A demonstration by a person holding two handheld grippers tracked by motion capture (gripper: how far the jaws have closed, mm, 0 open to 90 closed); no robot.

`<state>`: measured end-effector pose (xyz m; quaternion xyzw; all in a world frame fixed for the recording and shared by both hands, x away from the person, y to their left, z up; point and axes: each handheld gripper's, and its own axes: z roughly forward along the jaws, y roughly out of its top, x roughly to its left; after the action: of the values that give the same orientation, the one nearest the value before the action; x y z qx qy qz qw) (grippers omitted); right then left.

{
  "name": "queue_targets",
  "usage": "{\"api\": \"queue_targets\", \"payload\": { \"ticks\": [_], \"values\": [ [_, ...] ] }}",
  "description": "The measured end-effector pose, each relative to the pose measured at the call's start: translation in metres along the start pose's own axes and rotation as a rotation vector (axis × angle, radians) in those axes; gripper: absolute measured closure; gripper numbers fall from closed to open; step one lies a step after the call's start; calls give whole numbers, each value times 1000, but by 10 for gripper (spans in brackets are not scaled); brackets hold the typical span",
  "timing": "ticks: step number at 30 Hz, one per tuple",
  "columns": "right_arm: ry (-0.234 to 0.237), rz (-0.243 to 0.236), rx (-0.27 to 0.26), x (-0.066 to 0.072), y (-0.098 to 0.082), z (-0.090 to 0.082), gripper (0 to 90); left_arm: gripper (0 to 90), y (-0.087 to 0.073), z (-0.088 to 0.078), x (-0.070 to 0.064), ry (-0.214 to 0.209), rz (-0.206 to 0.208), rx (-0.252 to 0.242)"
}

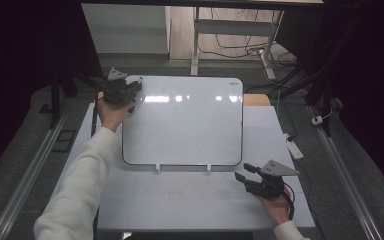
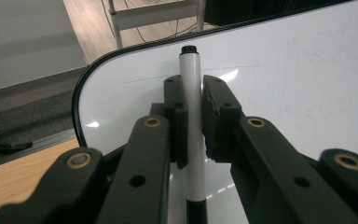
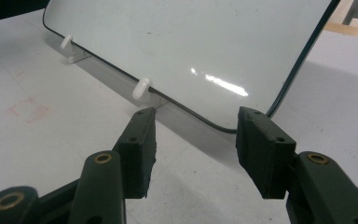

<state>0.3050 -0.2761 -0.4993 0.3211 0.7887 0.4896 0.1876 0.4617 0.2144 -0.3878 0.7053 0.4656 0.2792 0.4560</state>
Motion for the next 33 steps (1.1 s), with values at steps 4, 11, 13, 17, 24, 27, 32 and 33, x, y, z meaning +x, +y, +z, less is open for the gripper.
{"api": "queue_targets", "payload": {
  "ticks": [4,11,13,17,24,27,32,33],
  "values": [
    [5,0,4,0,-1,1,478,789,-2,0,3,-28,19,-11],
    [7,-2,8,0,-1,2,478,800,-5,-3,13,-138,2,-51],
    [8,-2,10,0,-1,2,478,800,-5,-3,16,-156,7,-58],
    [8,-3,10,1,-1,2,477,799,-5,-3,20,-193,18,-60],
    [6,-3,11,0,-1,2,477,799,-6,1,28,-256,-4,-70],
    [6,-3,11,1,-2,2,477,793,-5,3,29,-254,5,-68],
    [8,-3,12,1,-2,2,477,778,-5,6,27,-235,31,-67],
    [8,-3,12,1,-2,2,477,765,-5,6,27,-233,36,-67]
  ]
}}
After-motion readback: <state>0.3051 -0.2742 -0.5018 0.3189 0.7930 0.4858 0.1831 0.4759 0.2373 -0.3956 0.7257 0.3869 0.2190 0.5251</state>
